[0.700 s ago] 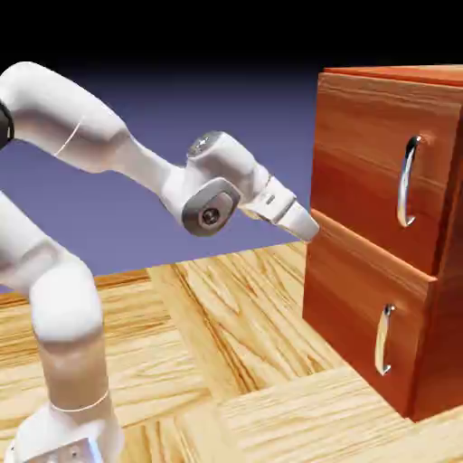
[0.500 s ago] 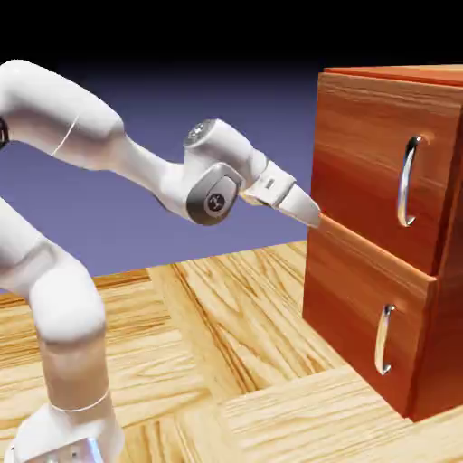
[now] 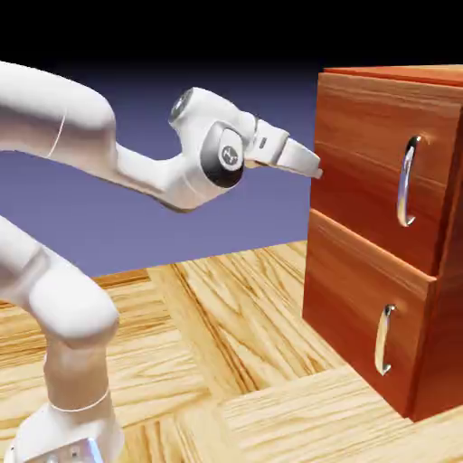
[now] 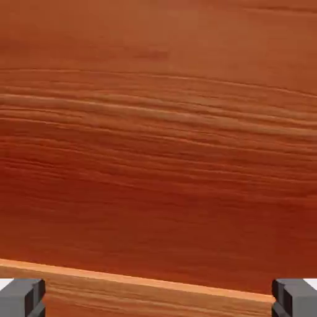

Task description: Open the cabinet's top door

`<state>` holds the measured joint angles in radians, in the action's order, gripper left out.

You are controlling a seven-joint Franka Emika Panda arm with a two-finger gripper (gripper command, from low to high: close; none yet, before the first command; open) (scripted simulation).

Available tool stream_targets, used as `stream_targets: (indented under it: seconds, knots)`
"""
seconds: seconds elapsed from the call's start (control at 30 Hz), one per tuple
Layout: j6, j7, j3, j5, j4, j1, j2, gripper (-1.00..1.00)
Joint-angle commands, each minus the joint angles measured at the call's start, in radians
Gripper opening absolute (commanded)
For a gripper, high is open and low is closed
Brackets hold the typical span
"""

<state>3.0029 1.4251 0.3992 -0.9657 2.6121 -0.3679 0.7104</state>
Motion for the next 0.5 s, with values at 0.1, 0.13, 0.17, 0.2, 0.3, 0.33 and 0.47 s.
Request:
stream_targets:
  seconds: [0.1, 0.13, 0.17, 0.2, 0.3, 0.33, 0.47]
  knots:
    - [-0.006, 0.123, 0.072, -0.174, -0.036, -0.064, 0.025, 0.0]
    - [-0.008, 0.154, 0.09, -0.218, -0.045, -0.08, 0.032, 0.0]
    - [-0.009, 0.185, 0.108, -0.261, -0.053, -0.096, 0.038, 0.0]
    - [-0.011, 0.216, 0.126, -0.304, -0.062, -0.112, 0.044, 0.0]
    - [-0.015, 0.308, 0.18, -0.435, -0.089, -0.16, 0.063, 0.0]
    - [-0.017, 0.339, 0.198, -0.478, -0.098, -0.176, 0.07, 0.0]
    - [-0.023, 0.462, 0.27, -0.652, -0.134, -0.24, 0.095, 0.0]
